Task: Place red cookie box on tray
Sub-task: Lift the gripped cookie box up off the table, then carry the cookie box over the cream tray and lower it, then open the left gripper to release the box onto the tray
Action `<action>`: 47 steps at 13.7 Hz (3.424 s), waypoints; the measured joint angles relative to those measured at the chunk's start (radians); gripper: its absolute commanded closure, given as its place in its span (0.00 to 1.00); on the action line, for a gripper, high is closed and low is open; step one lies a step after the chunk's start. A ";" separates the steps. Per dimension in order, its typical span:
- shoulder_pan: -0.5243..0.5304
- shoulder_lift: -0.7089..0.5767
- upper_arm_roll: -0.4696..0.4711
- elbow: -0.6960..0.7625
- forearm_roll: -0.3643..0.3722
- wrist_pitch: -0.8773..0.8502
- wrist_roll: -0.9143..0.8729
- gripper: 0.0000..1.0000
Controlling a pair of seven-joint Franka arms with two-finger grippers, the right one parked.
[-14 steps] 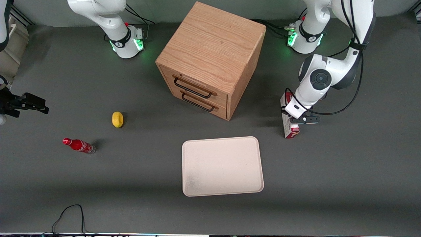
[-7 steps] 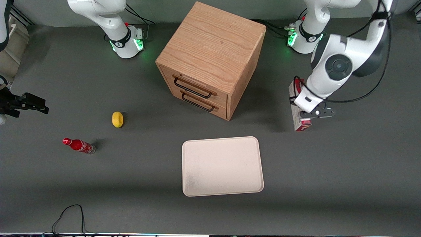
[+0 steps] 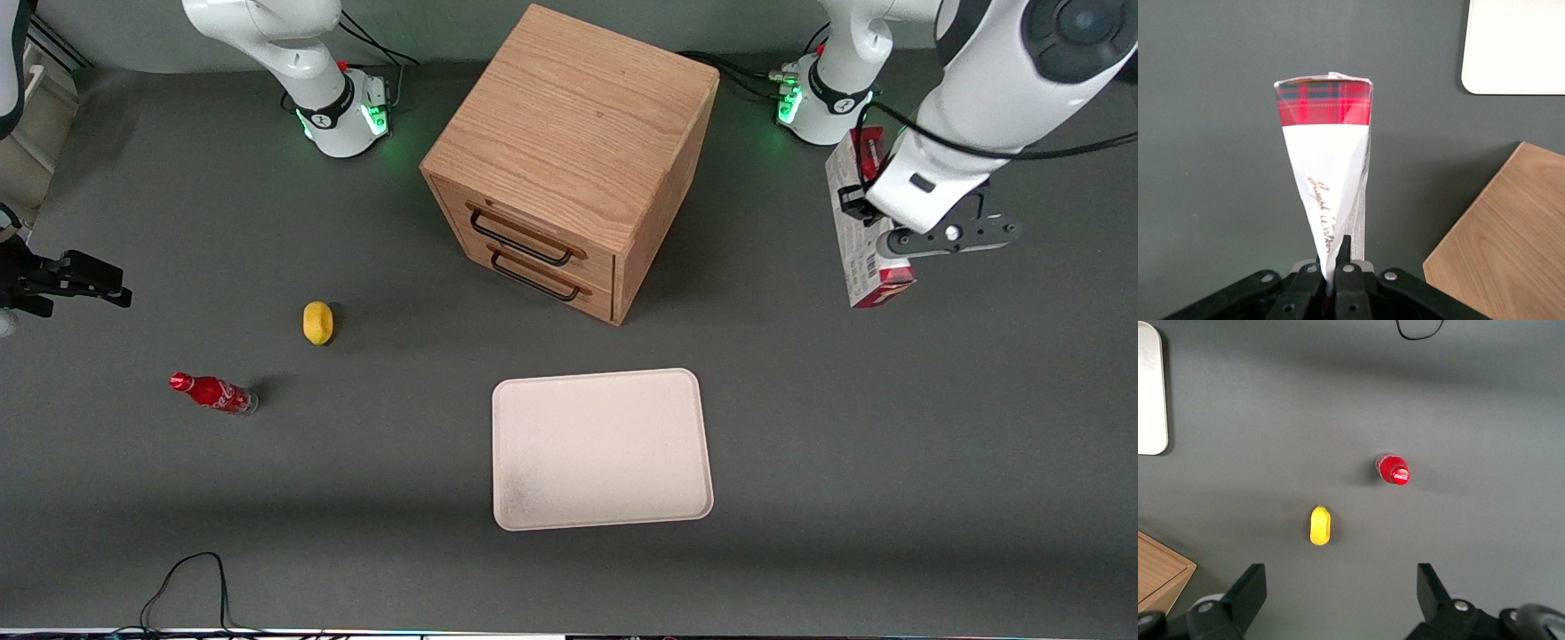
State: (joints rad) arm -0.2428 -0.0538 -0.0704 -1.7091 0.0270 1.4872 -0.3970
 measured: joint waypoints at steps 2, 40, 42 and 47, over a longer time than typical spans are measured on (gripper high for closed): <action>0.001 0.011 0.000 0.022 -0.003 0.005 0.000 1.00; -0.184 1.040 -0.013 0.697 0.079 0.519 -0.190 0.17; -0.185 1.040 -0.013 0.695 0.081 0.519 -0.189 0.00; -0.188 1.029 -0.013 0.698 0.083 0.499 -0.190 0.00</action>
State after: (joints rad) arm -0.4313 0.9757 -0.0836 -1.0115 0.1095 1.9859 -0.5870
